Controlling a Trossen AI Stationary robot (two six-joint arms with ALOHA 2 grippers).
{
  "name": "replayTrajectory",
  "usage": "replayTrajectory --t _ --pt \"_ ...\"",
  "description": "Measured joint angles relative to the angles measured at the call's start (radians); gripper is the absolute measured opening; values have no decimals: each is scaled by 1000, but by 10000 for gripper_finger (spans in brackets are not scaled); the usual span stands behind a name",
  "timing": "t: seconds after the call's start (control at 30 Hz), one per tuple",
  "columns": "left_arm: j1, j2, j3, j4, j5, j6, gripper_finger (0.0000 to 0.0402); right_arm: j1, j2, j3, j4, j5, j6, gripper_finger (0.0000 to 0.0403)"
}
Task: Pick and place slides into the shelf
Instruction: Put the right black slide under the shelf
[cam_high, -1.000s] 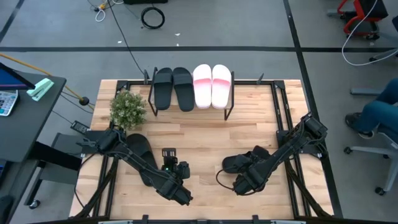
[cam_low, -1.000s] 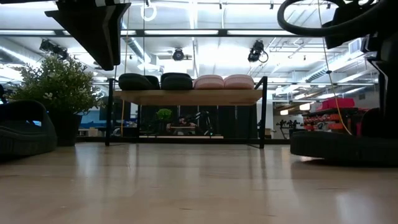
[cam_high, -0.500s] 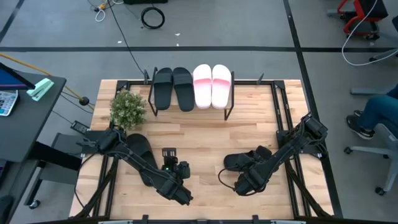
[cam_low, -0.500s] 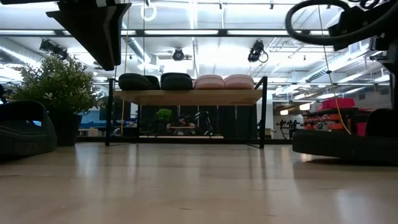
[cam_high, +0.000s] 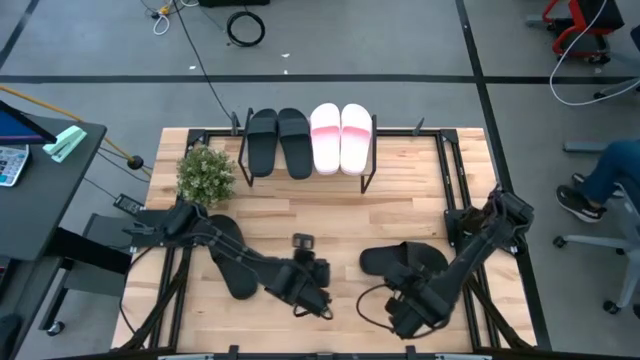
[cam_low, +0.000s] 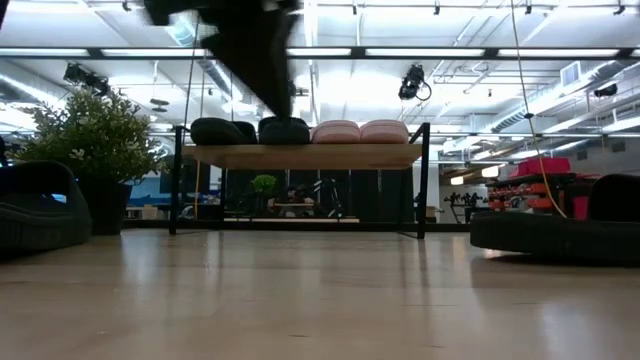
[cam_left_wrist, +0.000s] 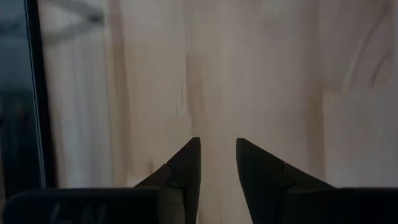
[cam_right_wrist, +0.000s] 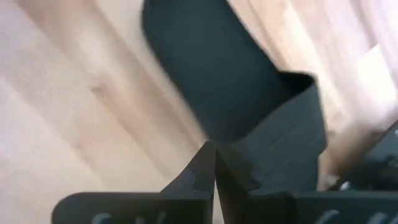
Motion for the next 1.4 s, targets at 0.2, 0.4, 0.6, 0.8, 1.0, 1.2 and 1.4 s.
replayTrajectory --t 0.2,0.4,0.6,0.8,1.0,1.2,1.4 --pt "50 1 0 280 3 323 107 72 -6 0 -3 -31 166 11" --pt "68 6 0 475 3 542 115 150 -6 -18 -25 -119 335 14" --pt "80 44 1 725 57 744 149 202 -7 -24 -40 -125 382 27" --pt "92 115 0 820 77 765 168 220 -8 -80 -110 -146 578 21" --pt "106 127 1 819 63 691 156 203 -6 -235 -60 -222 587 5" --pt "125 131 0 828 64 687 145 161 -7 -353 15 -227 593 9" --pt "151 131 0 828 63 688 142 111 -8 -440 196 -147 524 3"
